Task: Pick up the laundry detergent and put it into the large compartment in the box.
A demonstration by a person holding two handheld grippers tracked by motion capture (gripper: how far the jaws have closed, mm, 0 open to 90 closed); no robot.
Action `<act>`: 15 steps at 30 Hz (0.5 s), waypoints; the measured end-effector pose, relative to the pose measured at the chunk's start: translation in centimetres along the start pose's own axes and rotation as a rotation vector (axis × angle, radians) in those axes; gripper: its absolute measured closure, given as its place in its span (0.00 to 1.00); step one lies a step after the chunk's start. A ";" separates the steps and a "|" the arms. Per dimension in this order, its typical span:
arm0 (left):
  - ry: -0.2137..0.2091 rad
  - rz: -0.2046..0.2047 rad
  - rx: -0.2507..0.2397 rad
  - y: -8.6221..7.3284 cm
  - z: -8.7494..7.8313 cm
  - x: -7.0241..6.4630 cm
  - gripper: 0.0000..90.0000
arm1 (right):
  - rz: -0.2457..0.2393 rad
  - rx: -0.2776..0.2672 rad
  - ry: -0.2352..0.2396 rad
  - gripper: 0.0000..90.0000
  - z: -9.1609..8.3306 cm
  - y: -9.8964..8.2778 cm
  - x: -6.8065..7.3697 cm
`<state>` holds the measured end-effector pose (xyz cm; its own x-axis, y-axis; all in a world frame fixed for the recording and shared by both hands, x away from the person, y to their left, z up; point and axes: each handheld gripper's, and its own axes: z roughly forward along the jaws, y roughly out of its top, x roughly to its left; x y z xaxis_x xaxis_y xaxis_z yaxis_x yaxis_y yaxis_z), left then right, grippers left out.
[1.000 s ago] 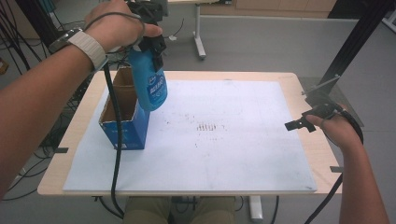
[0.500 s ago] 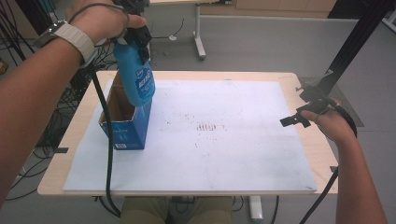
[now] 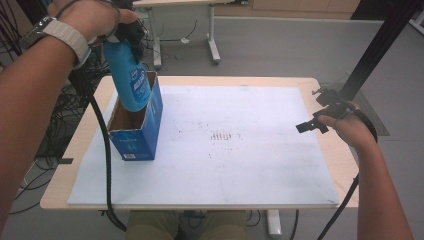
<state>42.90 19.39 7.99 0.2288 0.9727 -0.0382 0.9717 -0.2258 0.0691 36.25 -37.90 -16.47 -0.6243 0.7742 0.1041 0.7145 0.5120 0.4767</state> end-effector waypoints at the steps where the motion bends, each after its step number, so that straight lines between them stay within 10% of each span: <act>1: -0.001 -0.011 0.002 0.0 0.0 0.2 0.41 | -0.003 -0.001 0.001 0.07 0.1 0.1 0.0; 15: -0.003 -0.096 -0.009 -0.5 0.7 2.7 0.41 | -0.028 0.008 0.010 0.07 0.6 1.4 0.0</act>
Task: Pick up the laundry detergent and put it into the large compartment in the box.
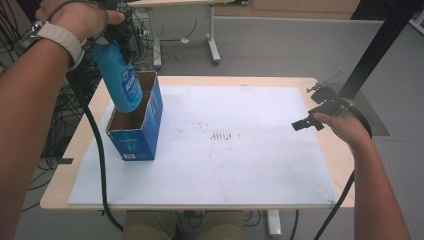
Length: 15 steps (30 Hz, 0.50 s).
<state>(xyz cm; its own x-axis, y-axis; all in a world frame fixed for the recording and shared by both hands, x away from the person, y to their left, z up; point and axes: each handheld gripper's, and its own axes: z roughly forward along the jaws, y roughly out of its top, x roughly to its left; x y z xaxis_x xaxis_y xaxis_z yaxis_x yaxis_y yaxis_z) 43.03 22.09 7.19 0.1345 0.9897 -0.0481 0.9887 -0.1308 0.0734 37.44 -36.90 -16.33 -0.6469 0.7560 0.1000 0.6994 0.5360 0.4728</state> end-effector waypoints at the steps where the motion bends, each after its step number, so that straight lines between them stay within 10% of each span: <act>1: 0.000 -0.002 -0.001 0.0 0.0 0.1 0.41 | -0.002 0.000 0.001 0.07 0.0 0.1 0.0; 15: 0.012 -0.042 -0.009 -0.1 0.4 1.2 0.41 | -0.007 0.000 0.012 0.07 0.6 0.5 0.0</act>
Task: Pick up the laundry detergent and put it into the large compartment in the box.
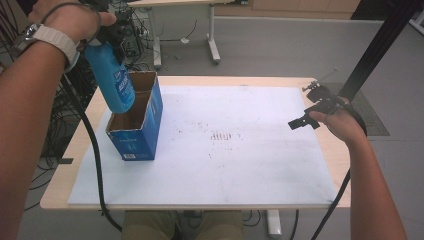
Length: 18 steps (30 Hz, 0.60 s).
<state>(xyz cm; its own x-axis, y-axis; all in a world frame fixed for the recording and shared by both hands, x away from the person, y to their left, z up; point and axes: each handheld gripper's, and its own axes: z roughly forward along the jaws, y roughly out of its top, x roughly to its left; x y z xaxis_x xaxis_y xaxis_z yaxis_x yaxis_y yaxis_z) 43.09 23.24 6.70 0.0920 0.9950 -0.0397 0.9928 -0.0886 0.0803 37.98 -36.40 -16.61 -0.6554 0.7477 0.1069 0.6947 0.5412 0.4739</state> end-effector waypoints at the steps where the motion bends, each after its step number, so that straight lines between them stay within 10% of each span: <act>1: 0.001 -0.002 0.002 0.1 0.1 0.0 0.41 | 0.000 -0.001 0.000 0.07 0.0 -0.1 0.0; 18: 0.006 -0.006 0.015 1.0 2.9 0.5 0.41 | 0.011 0.007 0.006 0.07 0.6 -0.1 -0.1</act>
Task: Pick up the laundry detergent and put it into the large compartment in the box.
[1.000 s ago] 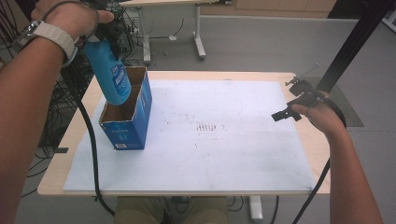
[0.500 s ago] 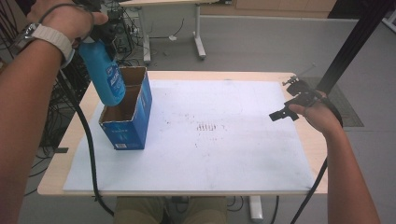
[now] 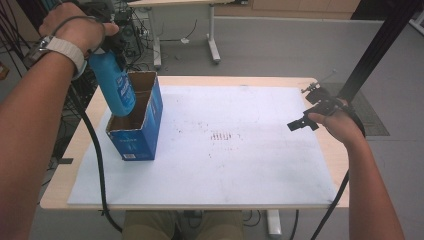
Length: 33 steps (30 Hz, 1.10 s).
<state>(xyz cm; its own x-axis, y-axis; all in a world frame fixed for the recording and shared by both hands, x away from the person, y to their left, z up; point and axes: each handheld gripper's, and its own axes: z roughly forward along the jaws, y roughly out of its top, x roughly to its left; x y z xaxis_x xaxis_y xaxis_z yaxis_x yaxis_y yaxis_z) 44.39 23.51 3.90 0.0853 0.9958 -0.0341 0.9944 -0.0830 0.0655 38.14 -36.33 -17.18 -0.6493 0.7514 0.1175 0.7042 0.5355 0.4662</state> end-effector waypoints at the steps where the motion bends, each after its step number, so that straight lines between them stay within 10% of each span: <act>1: 0.002 0.005 0.004 0.1 0.3 -0.1 0.41 | 0.000 0.000 0.000 0.07 0.0 0.0 0.0; 33: -0.007 0.026 0.015 1.3 5.0 0.4 0.41 | 0.022 0.007 0.001 0.07 0.3 -0.9 -0.4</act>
<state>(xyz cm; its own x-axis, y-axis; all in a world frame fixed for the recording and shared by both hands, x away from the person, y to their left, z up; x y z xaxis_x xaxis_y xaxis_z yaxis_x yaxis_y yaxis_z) 46.02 23.61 -1.04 0.1112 0.9930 -0.0399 0.9927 -0.1091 0.0512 37.84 -37.03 -17.97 -0.6339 0.7626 0.1290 0.7205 0.5216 0.4570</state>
